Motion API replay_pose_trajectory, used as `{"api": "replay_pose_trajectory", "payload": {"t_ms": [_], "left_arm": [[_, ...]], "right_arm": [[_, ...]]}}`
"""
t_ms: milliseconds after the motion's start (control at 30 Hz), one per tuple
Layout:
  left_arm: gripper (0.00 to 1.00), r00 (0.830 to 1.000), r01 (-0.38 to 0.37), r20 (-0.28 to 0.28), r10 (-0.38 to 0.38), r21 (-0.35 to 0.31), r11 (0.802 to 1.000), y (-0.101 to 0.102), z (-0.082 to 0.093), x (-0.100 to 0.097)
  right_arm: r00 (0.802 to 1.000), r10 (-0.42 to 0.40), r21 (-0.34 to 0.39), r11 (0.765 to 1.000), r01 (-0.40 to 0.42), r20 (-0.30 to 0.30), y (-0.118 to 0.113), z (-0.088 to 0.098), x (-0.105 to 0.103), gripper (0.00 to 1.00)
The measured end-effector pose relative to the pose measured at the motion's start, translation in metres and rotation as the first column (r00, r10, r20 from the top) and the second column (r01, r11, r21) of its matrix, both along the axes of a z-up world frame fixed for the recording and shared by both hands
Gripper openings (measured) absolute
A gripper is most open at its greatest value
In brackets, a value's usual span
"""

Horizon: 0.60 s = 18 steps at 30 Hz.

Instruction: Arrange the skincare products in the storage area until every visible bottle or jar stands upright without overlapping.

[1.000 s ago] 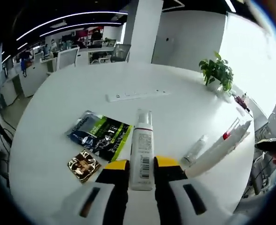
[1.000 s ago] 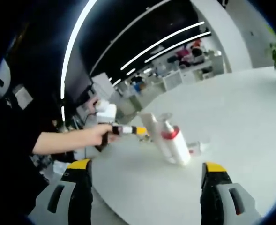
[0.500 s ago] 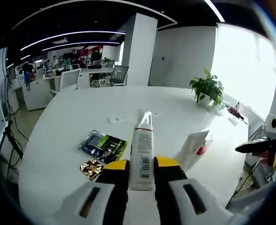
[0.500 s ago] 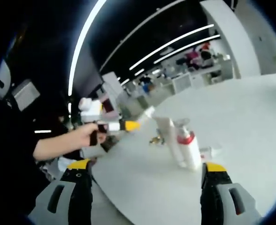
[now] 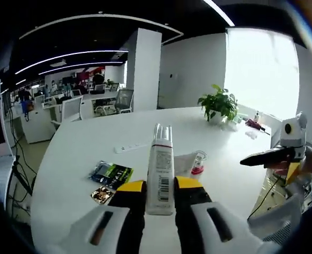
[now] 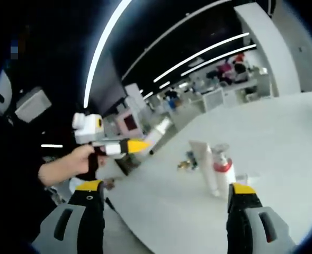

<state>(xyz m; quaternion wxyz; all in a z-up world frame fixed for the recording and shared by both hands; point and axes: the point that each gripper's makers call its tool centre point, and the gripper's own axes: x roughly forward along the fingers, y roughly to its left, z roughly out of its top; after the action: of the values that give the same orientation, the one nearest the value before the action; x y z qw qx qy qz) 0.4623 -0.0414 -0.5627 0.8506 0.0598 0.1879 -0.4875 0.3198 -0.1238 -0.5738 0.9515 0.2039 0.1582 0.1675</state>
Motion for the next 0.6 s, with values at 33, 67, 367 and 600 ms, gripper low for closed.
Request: {"api": "replay_pose_trajectory", "payload": {"t_ms": [33, 67, 367, 600], "left_arm": [[0.20, 1.000, 0.010, 0.009, -0.010, 0.002, 1.000, 0.000, 0.002, -0.005], [0.20, 1.000, 0.014, 0.012, -0.014, 0.002, 1.000, 0.000, 0.002, -0.008], [0.20, 0.998, 0.043, 0.049, -0.043, -0.004, 0.999, 0.002, 0.015, -0.032], [0.20, 0.994, 0.085, 0.077, -0.082, -0.033, 0.996, -0.002, 0.029, -0.052]], "right_arm": [[1.000, 0.000, 0.004, 1.000, 0.000, 0.006, 0.001, 0.002, 0.000, 0.99], [1.000, 0.000, 0.008, 1.000, 0.000, 0.011, 0.001, 0.003, -0.001, 0.99], [0.997, -0.027, 0.088, 0.996, 0.021, 0.071, 0.001, 0.027, -0.006, 0.99], [0.995, -0.039, 0.121, 0.992, 0.028, 0.092, 0.003, 0.036, -0.008, 0.99]]}}
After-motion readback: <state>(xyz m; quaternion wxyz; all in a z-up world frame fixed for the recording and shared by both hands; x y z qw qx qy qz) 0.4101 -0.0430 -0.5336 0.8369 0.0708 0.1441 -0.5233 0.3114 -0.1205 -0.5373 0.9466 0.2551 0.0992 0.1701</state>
